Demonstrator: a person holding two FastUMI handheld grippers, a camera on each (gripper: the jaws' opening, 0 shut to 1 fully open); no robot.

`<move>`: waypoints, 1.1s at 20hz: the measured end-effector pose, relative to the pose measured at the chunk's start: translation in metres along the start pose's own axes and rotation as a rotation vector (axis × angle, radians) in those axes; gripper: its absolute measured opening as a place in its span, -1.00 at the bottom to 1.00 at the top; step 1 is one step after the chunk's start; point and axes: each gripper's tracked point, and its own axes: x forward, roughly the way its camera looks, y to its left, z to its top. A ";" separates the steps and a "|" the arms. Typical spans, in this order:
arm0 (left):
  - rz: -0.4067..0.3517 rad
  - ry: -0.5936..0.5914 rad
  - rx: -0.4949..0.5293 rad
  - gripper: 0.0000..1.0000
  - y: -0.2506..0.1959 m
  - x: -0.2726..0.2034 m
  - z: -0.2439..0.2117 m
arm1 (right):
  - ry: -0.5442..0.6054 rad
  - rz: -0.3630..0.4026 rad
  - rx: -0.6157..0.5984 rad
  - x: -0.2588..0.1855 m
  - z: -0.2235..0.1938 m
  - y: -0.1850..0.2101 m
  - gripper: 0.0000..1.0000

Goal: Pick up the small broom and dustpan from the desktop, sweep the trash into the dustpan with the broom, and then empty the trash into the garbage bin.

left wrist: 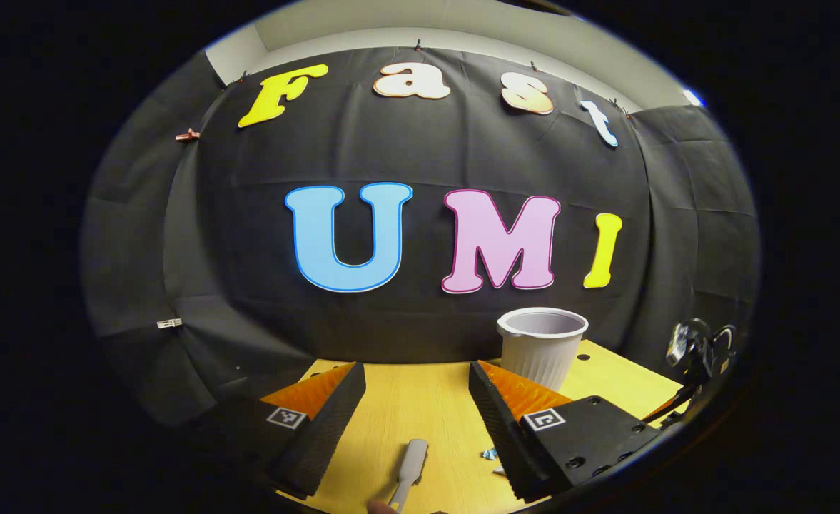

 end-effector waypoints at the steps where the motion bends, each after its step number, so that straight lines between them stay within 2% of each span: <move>1: 0.000 0.003 -0.001 0.89 0.001 -0.001 0.000 | 0.030 -0.003 -0.007 0.010 -0.007 -0.002 0.95; 7: 0.033 0.041 -0.013 0.89 0.013 -0.003 -0.015 | 0.118 0.008 0.020 0.059 -0.018 0.003 0.94; 13: 0.047 0.069 -0.008 0.89 0.019 -0.003 -0.026 | 0.175 0.031 -0.035 0.086 -0.019 0.019 0.84; 15: 0.048 0.077 -0.016 0.89 0.020 -0.003 -0.030 | 0.194 0.030 -0.045 0.092 -0.018 0.021 0.66; 16: 0.052 0.082 -0.024 0.89 0.021 -0.003 -0.032 | 0.196 0.020 -0.049 0.094 -0.017 0.019 0.43; 18: 0.059 0.091 -0.032 0.89 0.024 -0.003 -0.036 | 0.199 -0.057 -0.070 0.100 -0.015 0.005 0.25; 20: 0.063 0.107 -0.030 0.89 0.027 0.000 -0.043 | 0.211 -0.112 -0.125 0.099 -0.014 -0.004 -0.19; 21: 0.059 0.125 -0.029 0.89 0.028 0.002 -0.049 | 0.200 -0.130 -0.137 0.099 -0.012 -0.005 -0.31; 22: 0.055 0.151 -0.030 0.89 0.028 0.004 -0.058 | 0.187 -0.128 -0.137 0.099 -0.009 -0.004 -0.26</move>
